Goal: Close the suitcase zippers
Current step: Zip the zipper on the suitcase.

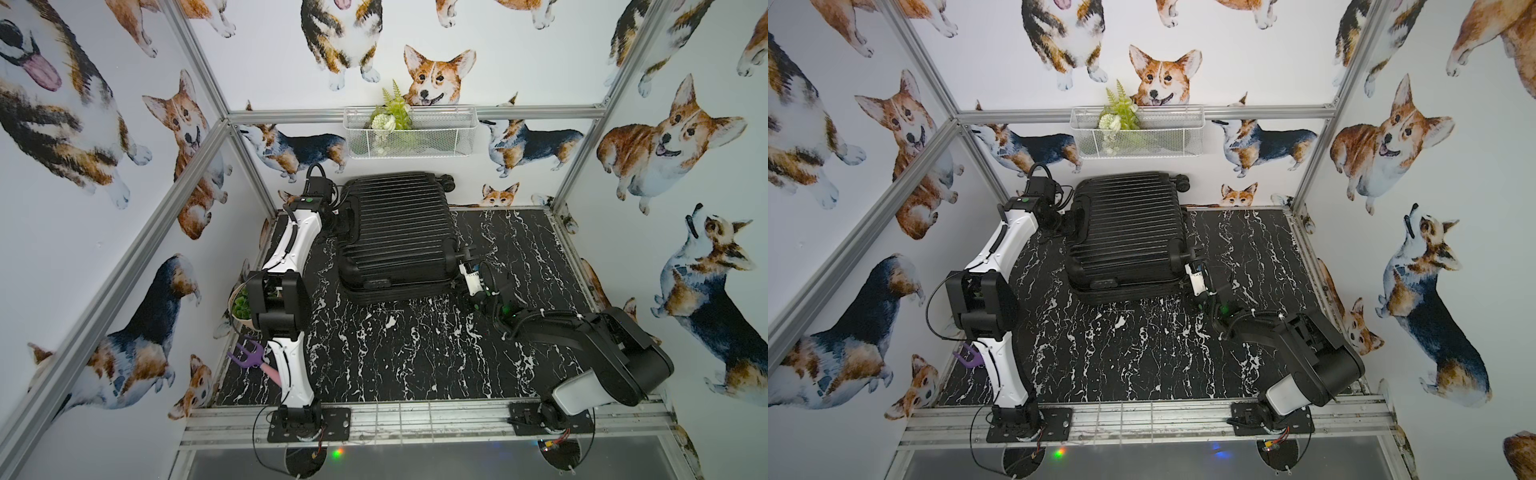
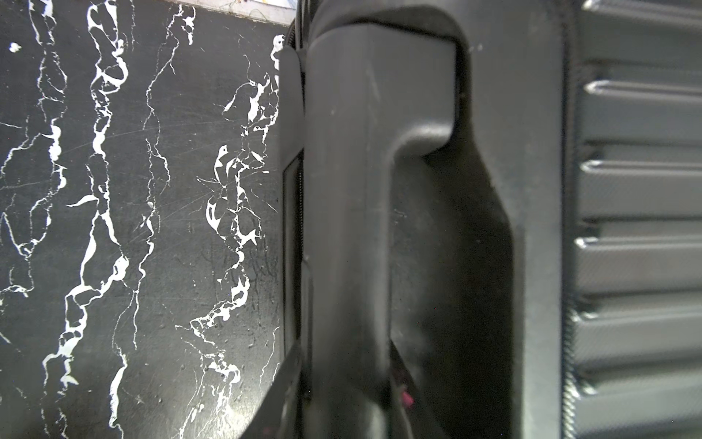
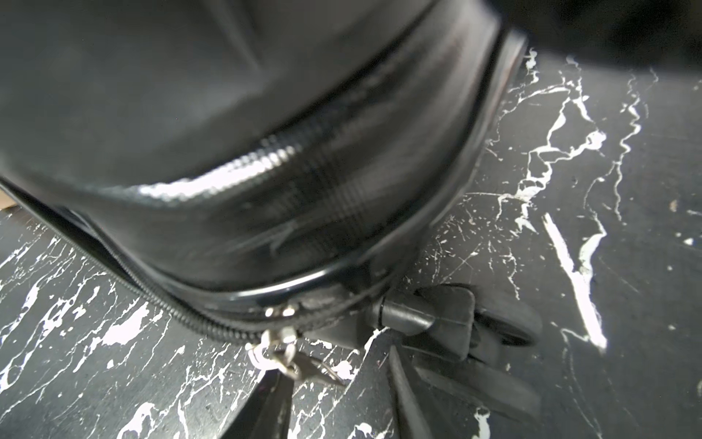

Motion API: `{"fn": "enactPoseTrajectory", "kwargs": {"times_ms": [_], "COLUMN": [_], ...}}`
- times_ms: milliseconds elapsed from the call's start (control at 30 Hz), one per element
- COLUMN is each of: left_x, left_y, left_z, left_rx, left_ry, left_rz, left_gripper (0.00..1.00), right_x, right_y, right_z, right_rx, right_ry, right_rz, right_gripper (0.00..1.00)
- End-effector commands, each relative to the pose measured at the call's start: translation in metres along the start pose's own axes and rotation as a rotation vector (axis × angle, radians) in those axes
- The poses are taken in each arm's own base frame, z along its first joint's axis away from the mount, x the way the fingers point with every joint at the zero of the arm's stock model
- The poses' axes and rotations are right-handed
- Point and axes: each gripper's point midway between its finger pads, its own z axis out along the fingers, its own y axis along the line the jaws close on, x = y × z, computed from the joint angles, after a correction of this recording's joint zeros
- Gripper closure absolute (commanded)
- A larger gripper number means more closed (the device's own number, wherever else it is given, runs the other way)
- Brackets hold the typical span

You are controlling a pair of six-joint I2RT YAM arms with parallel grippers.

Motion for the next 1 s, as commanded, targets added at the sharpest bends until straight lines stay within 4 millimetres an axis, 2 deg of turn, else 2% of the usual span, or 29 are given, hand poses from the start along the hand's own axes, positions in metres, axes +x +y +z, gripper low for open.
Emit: {"fn": "enactPoseTrajectory", "kwargs": {"times_ms": [0, 67, 267, 467, 567, 700, 967], "left_x": [0.003, 0.003, 0.004, 0.004, 0.003, 0.001, -0.007], "left_y": [-0.013, -0.013, -0.014, -0.018, -0.02, -0.025, -0.029], "left_z": [-0.004, -0.004, -0.004, -0.008, -0.012, -0.021, -0.042], "left_rx": [0.075, 0.077, 0.086, 0.103, 0.113, 0.137, 0.165], "left_ry": [0.021, 0.022, 0.027, 0.022, 0.014, -0.007, -0.076], "left_rz": [0.03, 0.031, 0.023, 0.006, -0.006, -0.04, -0.269], "left_gripper": [0.74, 0.74, 0.74, 0.74, 0.74, 0.74, 0.78], "right_x": [-0.02, -0.023, -0.023, -0.026, -0.027, -0.024, -0.016], "right_y": [0.0, 0.003, 0.007, 0.013, 0.015, 0.011, 0.012], "right_z": [-0.001, 0.0, 0.005, 0.003, 0.001, 0.001, -0.007], "right_rx": [0.008, -0.01, -0.033, -0.063, -0.076, -0.051, -0.059], "right_ry": [-0.081, -0.092, -0.097, -0.13, -0.139, -0.132, -0.107], "right_rz": [-0.077, -0.107, -0.136, -0.148, -0.157, -0.153, -0.152], "right_gripper": [0.55, 0.56, 0.69, 0.7, 0.79, 0.99, 1.0]}}
